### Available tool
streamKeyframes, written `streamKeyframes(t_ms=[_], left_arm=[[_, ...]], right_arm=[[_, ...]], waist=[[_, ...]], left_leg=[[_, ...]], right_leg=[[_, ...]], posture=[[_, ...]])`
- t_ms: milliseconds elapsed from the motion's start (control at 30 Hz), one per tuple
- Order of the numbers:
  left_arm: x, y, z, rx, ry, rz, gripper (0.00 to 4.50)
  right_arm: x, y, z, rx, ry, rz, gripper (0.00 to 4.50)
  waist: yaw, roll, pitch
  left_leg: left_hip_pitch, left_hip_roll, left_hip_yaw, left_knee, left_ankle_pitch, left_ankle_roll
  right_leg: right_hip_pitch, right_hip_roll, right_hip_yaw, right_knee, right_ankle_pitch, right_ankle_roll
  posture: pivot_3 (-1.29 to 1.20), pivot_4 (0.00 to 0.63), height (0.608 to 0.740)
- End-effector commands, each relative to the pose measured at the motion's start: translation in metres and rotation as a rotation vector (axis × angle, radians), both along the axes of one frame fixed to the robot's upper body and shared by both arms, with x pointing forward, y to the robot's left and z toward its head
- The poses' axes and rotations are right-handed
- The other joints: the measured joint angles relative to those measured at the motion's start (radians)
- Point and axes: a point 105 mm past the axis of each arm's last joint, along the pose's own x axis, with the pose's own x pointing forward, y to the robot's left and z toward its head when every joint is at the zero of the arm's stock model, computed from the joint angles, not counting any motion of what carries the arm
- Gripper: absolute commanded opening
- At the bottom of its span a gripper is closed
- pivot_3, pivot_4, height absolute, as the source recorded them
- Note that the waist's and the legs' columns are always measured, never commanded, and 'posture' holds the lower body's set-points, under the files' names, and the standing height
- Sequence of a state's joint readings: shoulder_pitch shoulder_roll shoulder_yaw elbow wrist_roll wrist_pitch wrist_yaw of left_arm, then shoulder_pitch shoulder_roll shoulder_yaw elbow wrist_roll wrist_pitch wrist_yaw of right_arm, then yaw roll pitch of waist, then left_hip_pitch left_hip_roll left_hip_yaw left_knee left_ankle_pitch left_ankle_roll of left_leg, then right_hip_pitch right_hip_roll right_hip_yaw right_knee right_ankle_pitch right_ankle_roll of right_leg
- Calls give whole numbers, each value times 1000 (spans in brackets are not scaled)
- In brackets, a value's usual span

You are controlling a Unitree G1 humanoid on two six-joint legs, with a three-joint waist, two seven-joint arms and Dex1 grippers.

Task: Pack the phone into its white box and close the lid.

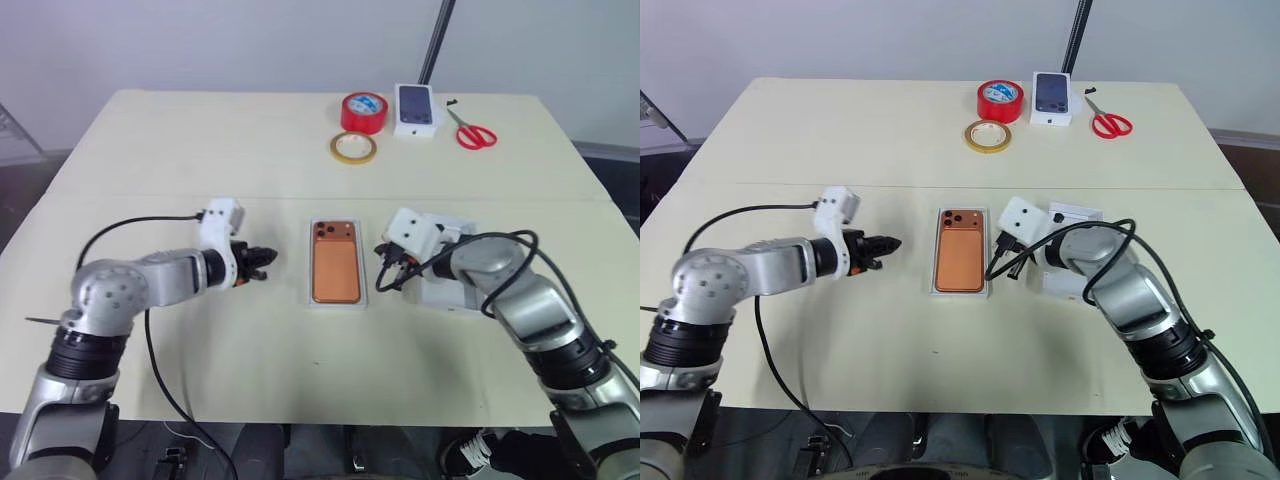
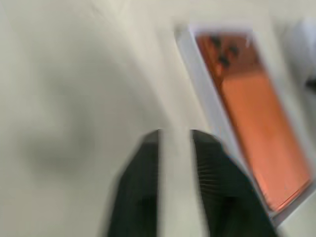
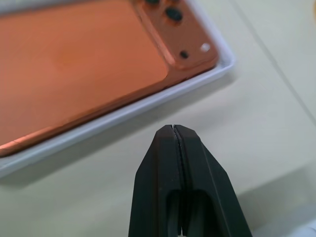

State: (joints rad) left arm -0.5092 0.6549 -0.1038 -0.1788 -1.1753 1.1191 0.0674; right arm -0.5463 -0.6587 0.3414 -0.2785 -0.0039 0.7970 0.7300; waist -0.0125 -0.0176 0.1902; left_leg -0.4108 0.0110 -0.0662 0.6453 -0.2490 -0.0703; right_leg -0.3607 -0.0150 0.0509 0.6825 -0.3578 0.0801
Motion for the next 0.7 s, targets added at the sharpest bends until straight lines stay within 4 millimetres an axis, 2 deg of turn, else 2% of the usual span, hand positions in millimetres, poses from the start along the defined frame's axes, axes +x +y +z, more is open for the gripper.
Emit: streamKeyframes(t_ms=[33, 233, 333, 500, 700], left_arm=[[8, -14, 1, 51, -55, -51, 47], [8, -52, -4, 44, -56, -192, 47], [1, -72, -6, 30, -39, -281, 47], [-5, -103, -11, 20, -13, -381, 47], [-10, -156, -4, -28, -10, -507, 47]], right_arm=[[9, 9, 7, -40, -80, 1, 0], [7, 28, 0, -48, -77, 45, 0], [5, 27, -1, -58, -75, 55, 0], [-4, 5, -1, -99, -58, 42, 0], [-30, -36, -6, -174, -1, -6, 0]], waist=[[-1, 0, 0], [-1, 0, 0], [1, 0, 0], [16, 0, 0], [30, 0, 0]], left_leg=[[0, 0, 0, 0, 0, 0], [-1, 1, 0, 0, 0, 0], [-1, 1, 0, 0, 0, 0], [-1, -2, -1, 1, -1, 1], [-1, -5, -2, 3, -2, 4]], right_leg=[[0, 0, 0, 0, 0, 0], [-1, 1, 0, 0, 0, 0], [-1, 0, 0, 0, 0, 0], [1, -2, -1, 0, 0, 0], [3, -3, -2, -1, -1, 2]], posture=[[0, 150, 740], [0, 150, 740], [0, 150, 740], [0, 150, 740], [0, 150, 740]])
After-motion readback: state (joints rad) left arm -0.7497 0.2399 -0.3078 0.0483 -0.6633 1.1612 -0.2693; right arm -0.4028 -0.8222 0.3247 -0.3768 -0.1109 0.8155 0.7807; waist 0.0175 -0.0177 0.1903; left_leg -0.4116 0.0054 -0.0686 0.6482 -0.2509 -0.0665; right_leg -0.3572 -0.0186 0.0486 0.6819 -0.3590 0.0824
